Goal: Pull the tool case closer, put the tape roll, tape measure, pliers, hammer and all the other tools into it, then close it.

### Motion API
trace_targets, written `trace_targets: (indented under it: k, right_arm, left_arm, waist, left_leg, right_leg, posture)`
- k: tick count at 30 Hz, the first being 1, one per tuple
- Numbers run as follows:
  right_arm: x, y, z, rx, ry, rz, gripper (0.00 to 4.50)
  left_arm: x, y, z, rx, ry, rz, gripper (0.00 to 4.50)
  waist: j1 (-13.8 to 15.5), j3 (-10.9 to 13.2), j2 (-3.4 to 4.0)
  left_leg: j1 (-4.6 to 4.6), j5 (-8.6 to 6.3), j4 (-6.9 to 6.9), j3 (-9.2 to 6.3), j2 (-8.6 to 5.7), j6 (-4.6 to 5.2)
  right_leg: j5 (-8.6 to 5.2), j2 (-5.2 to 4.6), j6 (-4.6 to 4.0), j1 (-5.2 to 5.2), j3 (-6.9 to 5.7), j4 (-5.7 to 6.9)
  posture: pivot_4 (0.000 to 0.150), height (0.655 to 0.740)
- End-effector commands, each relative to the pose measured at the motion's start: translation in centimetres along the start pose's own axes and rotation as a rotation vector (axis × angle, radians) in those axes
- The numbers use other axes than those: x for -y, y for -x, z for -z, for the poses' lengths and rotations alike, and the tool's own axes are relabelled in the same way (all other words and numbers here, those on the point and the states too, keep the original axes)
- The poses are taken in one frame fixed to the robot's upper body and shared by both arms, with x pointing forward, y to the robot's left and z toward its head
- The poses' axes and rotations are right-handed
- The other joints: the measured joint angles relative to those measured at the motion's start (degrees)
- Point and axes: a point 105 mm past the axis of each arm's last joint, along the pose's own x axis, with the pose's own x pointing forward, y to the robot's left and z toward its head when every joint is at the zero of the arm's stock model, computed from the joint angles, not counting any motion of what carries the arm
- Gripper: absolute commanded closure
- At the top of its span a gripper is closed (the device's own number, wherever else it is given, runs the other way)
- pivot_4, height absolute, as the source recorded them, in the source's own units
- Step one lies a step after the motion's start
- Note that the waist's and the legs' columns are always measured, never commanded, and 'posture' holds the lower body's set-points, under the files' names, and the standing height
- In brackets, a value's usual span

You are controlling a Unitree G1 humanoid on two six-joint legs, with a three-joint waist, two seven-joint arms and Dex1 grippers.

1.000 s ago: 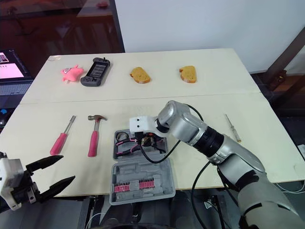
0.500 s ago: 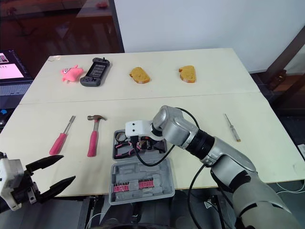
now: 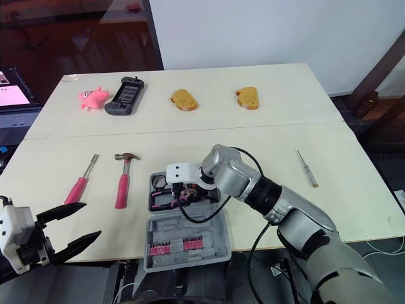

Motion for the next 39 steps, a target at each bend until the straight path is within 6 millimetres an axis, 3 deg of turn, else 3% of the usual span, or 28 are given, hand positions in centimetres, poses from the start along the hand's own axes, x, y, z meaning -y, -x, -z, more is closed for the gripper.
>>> trace_targets:
  k: [1,7,10,13,16,23,30,35,39]
  right_arm:
    - [0.2,3.0,-3.0,0.158,-0.008,-0.007,0.24]
    - [1.0,6.2,-5.3,0.489,-0.014,0.094,0.24]
    - [0.7,5.8,-4.1,0.502,-0.005,0.138,0.24]
    - [-0.4,4.6,-3.4,0.505,-0.057,0.045,0.24]
    - [-0.3,3.6,-2.9,0.535,-0.005,0.075,1.04]
    - [0.0,0.0,-0.2,0.489,-0.098,0.078,4.45]
    - [-0.6,-2.3,1.7,0.44,-0.132,0.069,4.45]
    - [-0.3,-4.1,4.8,0.341,-0.234,0.097,4.45]
    - [0.1,-4.1,4.8,0.382,-0.266,0.087,4.45]
  left_arm:
    - [-0.1,-0.2,-0.3,-0.002,-0.01,0.016,0.0]
    - [-0.1,-1.2,-1.4,0.034,-0.024,0.06,0.0]
    - [0.2,-1.8,-2.0,0.05,-0.027,0.092,0.0]
    - [0.5,-2.4,-2.4,0.06,-0.028,0.118,0.0]
    - [0.7,-2.8,-2.6,0.064,-0.03,0.133,0.0]
    - [1.2,-3.8,-2.7,0.07,-0.031,0.163,0.0]
    - [1.4,-4.4,-2.8,0.081,-0.034,0.172,0.0]
    - [1.2,-4.3,-2.6,0.073,-0.037,0.166,0.0]
    - [1.1,-4.2,-2.6,0.071,-0.039,0.161,0.0]
  waist:
    - [0.1,0.0,0.0]
    - [0.1,0.0,-0.03]
    - [0.1,0.0,-0.08]
    - [0.1,0.0,-0.07]
    - [-0.1,0.0,-0.07]
    - [0.0,0.0,-0.07]
    - [0.0,0.0,-0.08]
    - [-0.1,-0.1,-0.09]
    - [-0.1,-0.1,-0.11]
  left_leg:
    - [0.0,0.0,0.01,0.0,-0.01,0.0]
    - [0.0,0.0,0.0,-0.02,0.0,0.0]
    - [0.0,0.0,-0.01,0.0,-0.02,0.0]
    - [0.0,0.0,0.0,0.03,-0.01,0.0]
    - [0.01,0.01,0.0,0.01,0.01,0.0]
    - [0.0,0.01,-0.02,0.03,0.0,-0.01]
    - [0.02,0.02,0.01,0.02,-0.01,-0.02]
    - [0.1,0.02,-0.02,0.02,0.01,-0.02]
    - [0.91,0.01,-0.17,0.01,0.06,-0.03]
  right_leg:
    - [0.0,-0.01,0.0,-0.02,0.0,-0.01]
    - [0.08,0.0,0.15,0.06,0.0,0.01]
    - [0.09,-0.02,0.17,0.1,-0.01,-0.02]
    - [0.1,-0.02,0.18,0.07,0.02,0.02]
    - [0.1,0.01,0.17,0.07,0.02,0.05]
    - [0.1,0.02,0.17,0.06,0.03,0.03]
    - [0.1,0.02,0.17,0.1,0.05,0.03]
    - [0.1,0.06,0.17,0.16,0.05,0.04]
    - [-0.04,0.1,-0.05,0.94,0.05,-0.05]
  posture:
    - [0.15,0.74]
    - [0.15,0.74]
    - [0.15,0.74]
    - [0.15,0.74]
    - [0.15,0.74]
    - [0.15,0.74]
    - [0.15,0.74]
    - [0.15,0.74]
    - [0.15,0.74]
